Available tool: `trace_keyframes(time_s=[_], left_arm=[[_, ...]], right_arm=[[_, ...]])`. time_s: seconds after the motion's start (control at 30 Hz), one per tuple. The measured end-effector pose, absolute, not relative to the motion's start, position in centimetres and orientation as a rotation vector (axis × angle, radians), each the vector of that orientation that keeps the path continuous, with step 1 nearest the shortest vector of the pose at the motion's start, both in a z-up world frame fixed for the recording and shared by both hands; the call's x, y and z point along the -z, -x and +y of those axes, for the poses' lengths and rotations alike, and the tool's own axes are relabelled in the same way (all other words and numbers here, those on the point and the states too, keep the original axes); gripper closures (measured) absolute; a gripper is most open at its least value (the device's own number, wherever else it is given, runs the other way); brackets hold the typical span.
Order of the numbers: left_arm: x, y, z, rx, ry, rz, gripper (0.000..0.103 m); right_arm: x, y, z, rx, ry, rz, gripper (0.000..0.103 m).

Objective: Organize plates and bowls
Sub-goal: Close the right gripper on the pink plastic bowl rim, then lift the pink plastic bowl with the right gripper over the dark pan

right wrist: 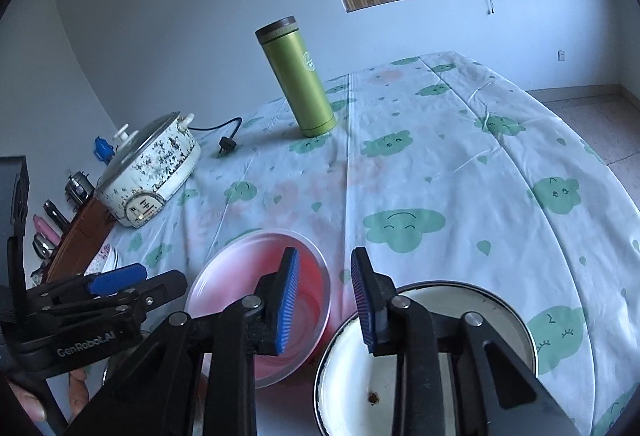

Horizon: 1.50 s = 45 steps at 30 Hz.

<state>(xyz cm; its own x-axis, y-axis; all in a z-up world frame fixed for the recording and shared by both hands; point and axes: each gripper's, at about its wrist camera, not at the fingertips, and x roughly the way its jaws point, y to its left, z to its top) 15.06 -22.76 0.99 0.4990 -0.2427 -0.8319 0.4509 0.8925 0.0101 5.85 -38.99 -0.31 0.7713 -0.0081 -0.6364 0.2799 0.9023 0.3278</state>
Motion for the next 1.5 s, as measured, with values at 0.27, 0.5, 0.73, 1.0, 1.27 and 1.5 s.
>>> trace_keyframes(time_s=[0.27,0.5,0.73,1.0,1.27,1.5], left_arm=[[-0.2,-15.4,-23.0,0.418,-0.257,0.990,0.046],[0.7,-15.5,-23.1,0.428,-0.253,1.028,0.069],[1.4,-15.3,-23.6,0.481,-0.215,1.054,0.090],[-0.3,-14.9,-23.0,0.523,-0.156,0.997,0.093],[-4.4,-13.0,-21.3,0.535,-0.136,0.890,0.093],[-6.3,-11.3,-19.6,0.504,-0.145,0.837,0.093]], right_arm=[[1.2,-6.9,-38.2,0.160,-0.373,0.723,0.080],[1.9,-7.9,-36.9,0.144,-0.316,0.761,0.086],[2.1,-7.9,-37.1,0.128,-0.354,0.764,0.095],[0.8,-7.1,-37.2,0.117,-0.408,0.705,0.095],[-2.1,-5.4,-36.9,0.063,-0.481,0.610,0.095],[-4.1,-4.1,-35.7,0.018,-0.484,0.571,0.095]])
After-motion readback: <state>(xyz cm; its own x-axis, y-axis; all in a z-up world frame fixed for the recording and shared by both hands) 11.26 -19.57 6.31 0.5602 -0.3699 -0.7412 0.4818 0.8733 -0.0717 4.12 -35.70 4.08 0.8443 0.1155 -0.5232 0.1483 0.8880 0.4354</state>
